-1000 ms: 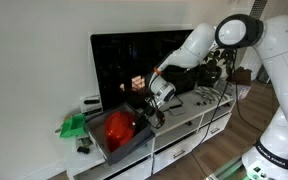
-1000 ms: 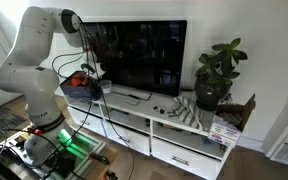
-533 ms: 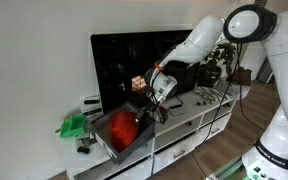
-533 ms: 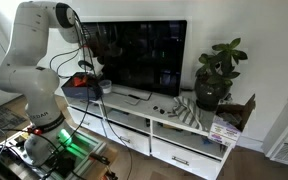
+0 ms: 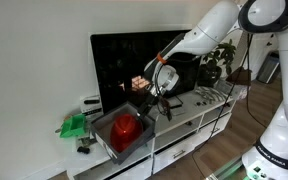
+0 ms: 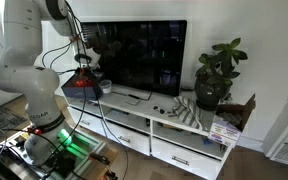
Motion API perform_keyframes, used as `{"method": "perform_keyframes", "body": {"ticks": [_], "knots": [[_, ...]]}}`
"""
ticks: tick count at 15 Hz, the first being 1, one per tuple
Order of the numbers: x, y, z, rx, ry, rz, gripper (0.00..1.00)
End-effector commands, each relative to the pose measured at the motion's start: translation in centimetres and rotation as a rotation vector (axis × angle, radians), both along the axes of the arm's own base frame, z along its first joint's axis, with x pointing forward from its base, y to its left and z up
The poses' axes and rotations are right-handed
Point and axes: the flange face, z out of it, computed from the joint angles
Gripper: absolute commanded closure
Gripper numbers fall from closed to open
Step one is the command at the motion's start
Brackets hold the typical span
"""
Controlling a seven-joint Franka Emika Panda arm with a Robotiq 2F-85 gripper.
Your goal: Put the orange hat inside the box
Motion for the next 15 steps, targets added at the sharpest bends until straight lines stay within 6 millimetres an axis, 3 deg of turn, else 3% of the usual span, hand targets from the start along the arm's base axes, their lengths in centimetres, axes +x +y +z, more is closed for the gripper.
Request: {"method": "perform_keyframes", "body": {"ticks": [1, 8, 15], "knots": [[-1.6, 0.7, 2.7, -0.091, 0.042, 0.007, 0.00], [-4.5, 0.6, 9.8, -0.252, 0.084, -0.047, 0.00], [-10.6, -3.1, 15.9, -0.424, 0.274, -0.172, 0.00]]}}
